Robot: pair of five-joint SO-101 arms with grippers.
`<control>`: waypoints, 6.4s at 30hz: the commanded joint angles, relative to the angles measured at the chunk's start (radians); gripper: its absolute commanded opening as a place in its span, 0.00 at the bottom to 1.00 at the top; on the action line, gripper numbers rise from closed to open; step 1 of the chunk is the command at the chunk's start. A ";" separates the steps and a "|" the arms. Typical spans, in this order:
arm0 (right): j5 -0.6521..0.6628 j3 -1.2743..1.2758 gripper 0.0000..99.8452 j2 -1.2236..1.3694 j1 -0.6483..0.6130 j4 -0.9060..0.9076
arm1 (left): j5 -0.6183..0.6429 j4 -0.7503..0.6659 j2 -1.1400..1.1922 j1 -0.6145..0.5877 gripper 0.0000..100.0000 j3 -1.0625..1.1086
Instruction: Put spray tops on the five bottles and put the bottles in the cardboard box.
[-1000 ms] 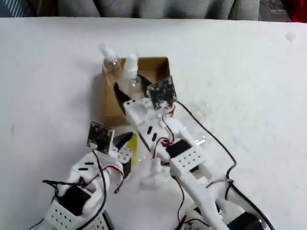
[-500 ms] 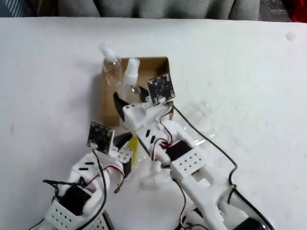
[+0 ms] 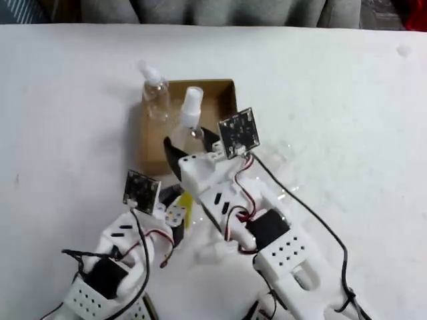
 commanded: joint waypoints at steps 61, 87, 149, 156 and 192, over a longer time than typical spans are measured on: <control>0.132 -0.114 0.01 0.102 0.220 -0.067 | -0.204 -0.029 -0.016 -0.421 0.02 -0.003; 0.132 -0.758 0.01 0.993 0.358 -0.180 | -0.204 0.002 -0.013 -0.601 0.02 -0.003; 0.230 -1.048 0.02 1.438 0.374 -0.209 | -0.206 -0.003 -0.013 -0.602 0.02 -0.003; 0.230 -1.042 0.02 1.446 0.366 -0.206 | -0.206 -0.005 -0.013 -0.602 0.02 -0.003; 0.232 -1.040 0.23 1.448 0.341 -0.119 | -0.206 -0.006 -0.013 -0.607 0.02 -0.003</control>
